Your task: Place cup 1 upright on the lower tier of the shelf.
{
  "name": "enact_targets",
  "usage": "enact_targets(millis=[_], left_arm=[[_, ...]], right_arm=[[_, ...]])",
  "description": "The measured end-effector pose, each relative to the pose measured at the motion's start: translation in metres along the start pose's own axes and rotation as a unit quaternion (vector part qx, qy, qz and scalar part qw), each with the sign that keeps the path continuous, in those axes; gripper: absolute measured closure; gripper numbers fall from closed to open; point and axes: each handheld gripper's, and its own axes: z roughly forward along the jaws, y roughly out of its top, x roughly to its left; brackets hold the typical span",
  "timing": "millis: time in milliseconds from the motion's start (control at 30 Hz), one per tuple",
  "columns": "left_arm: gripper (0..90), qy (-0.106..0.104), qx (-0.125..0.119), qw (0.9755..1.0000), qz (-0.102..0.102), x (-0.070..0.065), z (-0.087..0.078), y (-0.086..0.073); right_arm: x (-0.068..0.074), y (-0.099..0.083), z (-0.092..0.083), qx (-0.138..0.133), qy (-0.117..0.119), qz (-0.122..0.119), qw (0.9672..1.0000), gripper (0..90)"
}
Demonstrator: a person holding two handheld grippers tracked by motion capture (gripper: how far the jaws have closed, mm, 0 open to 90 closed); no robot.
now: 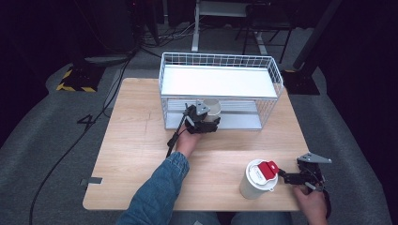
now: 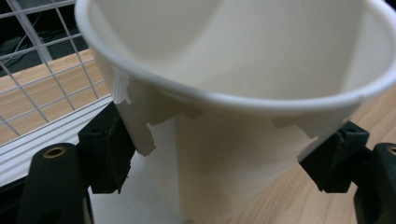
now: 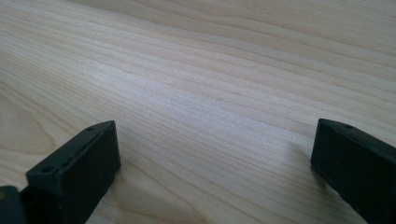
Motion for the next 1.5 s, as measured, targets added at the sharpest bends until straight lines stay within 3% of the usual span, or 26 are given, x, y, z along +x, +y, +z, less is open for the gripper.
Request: enact_targets(millis=[400,467,533,633,767,833,900,933,967,1000,1033,1167,1267,1300,1333,1400,1500], left_arm=[[22.0,0.019,0.004,0.9998,-0.008,0.001,0.021,0.001],[22.0,0.031,0.003,0.9995,-0.011,0.001,0.023,0.001],[22.0,0.015,0.007,0.9999,0.002,0.004,0.027,0.002],[22.0,0.034,0.012,0.9992,-0.016,0.003,0.030,0.001],[22.0,0.038,0.014,0.9988,-0.027,0.005,0.037,0.002],[22.0,0.041,0.013,0.9989,-0.015,0.008,0.039,0.002],[22.0,0.040,0.015,0.9989,-0.021,0.009,0.040,0.003],[22.0,0.055,0.017,0.9971,-0.050,0.005,0.040,0.002],[22.0,0.056,0.015,0.9971,-0.050,0.006,0.040,0.002],[22.0,0.037,0.015,0.9989,-0.026,0.010,0.042,0.002],[22.0,0.051,0.021,0.9968,-0.058,0.006,0.042,0.001],[21.9,0.053,0.023,0.9961,-0.067,0.006,0.046,-0.002],[21.9,0.053,0.024,0.9961,-0.067,0.007,0.046,-0.002],[22.0,0.026,0.022,0.9989,-0.031,0.012,0.048,-0.001],[22.0,0.004,0.023,0.9996,-0.017,0.014,0.049,-0.001],[22.0,0.029,0.022,0.9989,-0.031,0.012,0.048,-0.002],[21.8,0.023,0.021,0.9991,-0.029,0.012,0.048,-0.002]], right_arm=[[0.000,0.000,0.000,0.000,0.000,0.000,1.0000,1.3],[0.000,0.000,0.000,0.000,0.000,0.000,1.0000,1.4],[0.000,0.000,0.000,0.000,0.000,0.000,1.0000,1.4],[0.000,0.000,0.000,0.000,0.000,0.000,1.0000,1.4],[0.000,0.000,0.000,0.000,0.000,0.000,1.0000,1.4],[0.000,0.000,0.000,0.000,0.000,0.000,1.0000,1.4],[0.000,0.000,0.000,0.000,0.000,0.000,1.0000,1.4],[0.000,0.000,0.000,0.000,0.000,0.000,1.0000,1.4],[0.000,0.000,0.000,0.000,0.000,0.000,1.0000,1.4],[0.000,0.000,0.000,0.000,0.000,0.000,1.0000,1.4],[0.000,0.000,0.000,0.000,0.000,0.000,1.0000,1.4],[0.000,0.000,0.000,0.000,0.000,0.000,1.0000,1.4],[0.000,0.000,0.000,0.000,0.000,0.000,1.0000,1.4],[0.000,0.000,0.000,0.000,0.000,0.000,1.0000,1.4],[0.000,0.000,0.000,0.000,0.000,0.000,1.0000,1.4],[0.000,0.000,0.000,0.000,0.000,0.000,1.0000,1.4],[0.000,0.000,0.000,0.000,0.000,0.000,1.0000,1.4]])
